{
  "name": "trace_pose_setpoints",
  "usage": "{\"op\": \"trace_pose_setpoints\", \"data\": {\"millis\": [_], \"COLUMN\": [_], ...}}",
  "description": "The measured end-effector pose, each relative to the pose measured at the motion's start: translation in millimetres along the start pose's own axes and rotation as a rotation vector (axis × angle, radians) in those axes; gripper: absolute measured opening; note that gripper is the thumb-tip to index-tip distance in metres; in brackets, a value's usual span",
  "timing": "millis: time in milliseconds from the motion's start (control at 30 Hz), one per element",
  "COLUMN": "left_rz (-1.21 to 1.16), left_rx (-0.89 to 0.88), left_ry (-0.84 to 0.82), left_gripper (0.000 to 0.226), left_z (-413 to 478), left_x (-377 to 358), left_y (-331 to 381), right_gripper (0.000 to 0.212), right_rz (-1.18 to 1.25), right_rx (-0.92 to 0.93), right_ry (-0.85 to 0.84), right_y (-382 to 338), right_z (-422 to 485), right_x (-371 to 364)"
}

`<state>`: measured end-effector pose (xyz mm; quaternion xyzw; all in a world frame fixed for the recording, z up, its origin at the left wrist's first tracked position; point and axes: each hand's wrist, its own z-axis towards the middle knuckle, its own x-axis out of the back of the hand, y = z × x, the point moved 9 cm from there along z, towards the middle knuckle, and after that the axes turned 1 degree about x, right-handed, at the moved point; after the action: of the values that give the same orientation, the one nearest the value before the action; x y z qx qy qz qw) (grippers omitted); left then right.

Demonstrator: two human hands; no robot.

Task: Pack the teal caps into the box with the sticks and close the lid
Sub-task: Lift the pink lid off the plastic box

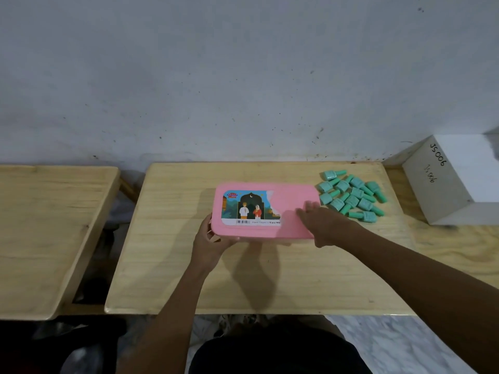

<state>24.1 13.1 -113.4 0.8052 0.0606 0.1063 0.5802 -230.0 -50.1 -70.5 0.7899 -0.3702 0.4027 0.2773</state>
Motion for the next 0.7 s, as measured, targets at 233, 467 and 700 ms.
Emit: {"op": "trace_pose_setpoints", "data": {"millis": [233, 467, 700], "left_rz": [-0.01, -0.057, -0.123], "left_rx": [-0.006, -0.007, 0.063], "left_ry": [0.031, 0.063, 0.016], "left_gripper": [0.077, 0.081, 0.092], "left_z": [-0.3, -3.2, -3.8], "left_x": [-2.7, -9.5, -25.8], "left_y": [-6.4, -9.2, -25.3], "right_gripper": [0.082, 0.082, 0.081], "right_rz": [0.071, 0.185, 0.199], "right_rx": [0.082, 0.085, 0.074], "right_ry": [-0.08, -0.141, -0.14], "right_y": [6.3, 18.9, 18.7], "right_z": [5.5, 2.7, 1.8], "right_x": [1.7, 15.8, 17.2]}}
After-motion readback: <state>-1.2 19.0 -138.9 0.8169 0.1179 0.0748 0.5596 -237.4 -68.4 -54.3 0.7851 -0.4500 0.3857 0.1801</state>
